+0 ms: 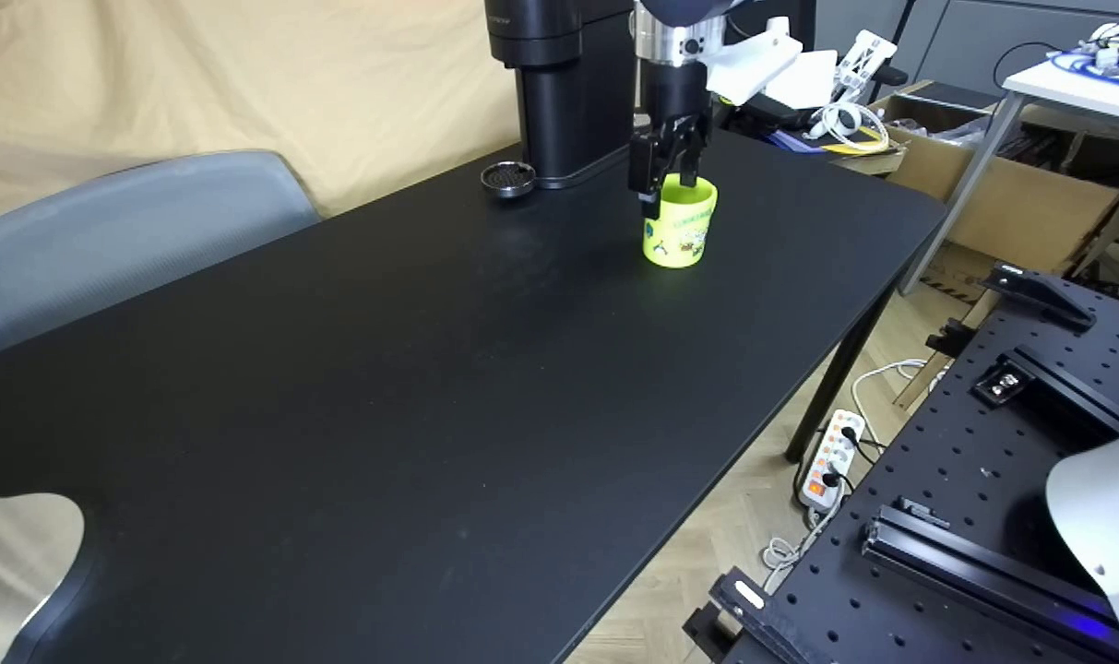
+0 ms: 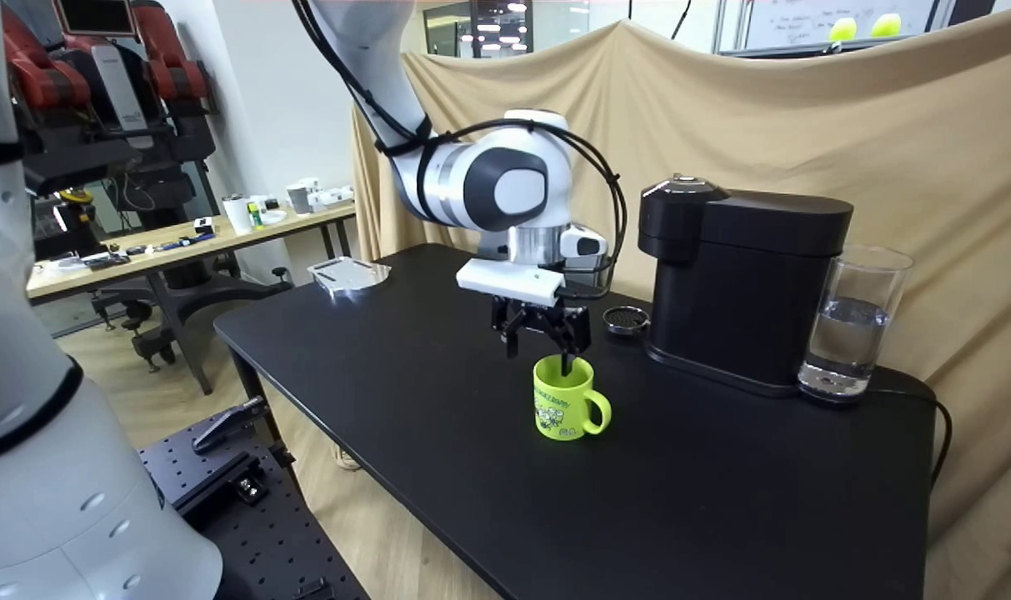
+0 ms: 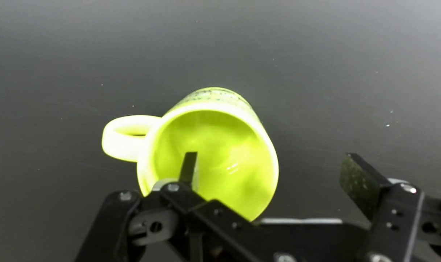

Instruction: Move the mug slightly to the left

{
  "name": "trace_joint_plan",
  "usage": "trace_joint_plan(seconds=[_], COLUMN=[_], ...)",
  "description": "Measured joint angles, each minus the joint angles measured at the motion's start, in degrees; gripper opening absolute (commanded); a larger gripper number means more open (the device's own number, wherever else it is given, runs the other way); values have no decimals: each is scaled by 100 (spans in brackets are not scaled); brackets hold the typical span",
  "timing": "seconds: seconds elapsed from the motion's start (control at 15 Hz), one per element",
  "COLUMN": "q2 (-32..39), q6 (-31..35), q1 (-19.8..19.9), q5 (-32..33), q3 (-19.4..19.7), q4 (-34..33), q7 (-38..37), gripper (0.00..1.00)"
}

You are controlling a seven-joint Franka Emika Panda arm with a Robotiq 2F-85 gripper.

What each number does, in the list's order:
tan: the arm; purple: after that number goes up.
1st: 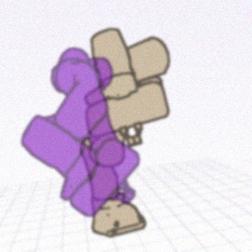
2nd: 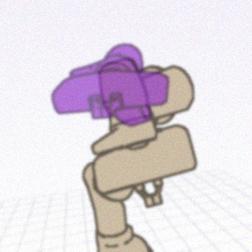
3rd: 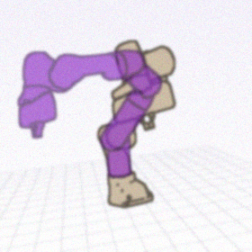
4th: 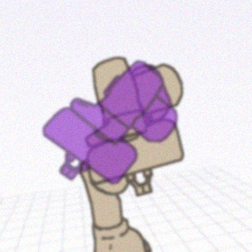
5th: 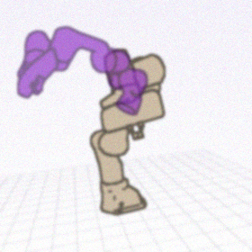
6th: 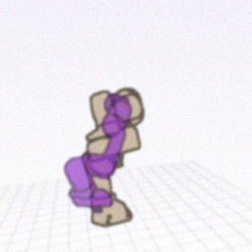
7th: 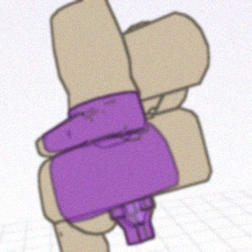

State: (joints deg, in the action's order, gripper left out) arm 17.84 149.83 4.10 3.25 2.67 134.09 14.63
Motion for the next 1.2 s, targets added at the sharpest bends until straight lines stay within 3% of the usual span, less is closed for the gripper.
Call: trace_joint_plan(seconds=[0.07, 0.2, 0.8, 0.93, 1.2], q2=[67, 175, 416, 416, 427], q6=[26, 47, 448, 491, 545], q1=[16, 48, 84, 79, 69], q5=[0, 5, 74, 145, 261], q3=[0, -1, -13, -15, -16], q4=[-1, -12, -82, -94, -106], q7=[2, 23, 127, 127, 137], gripper=[75, 67, 5, 0, 2])
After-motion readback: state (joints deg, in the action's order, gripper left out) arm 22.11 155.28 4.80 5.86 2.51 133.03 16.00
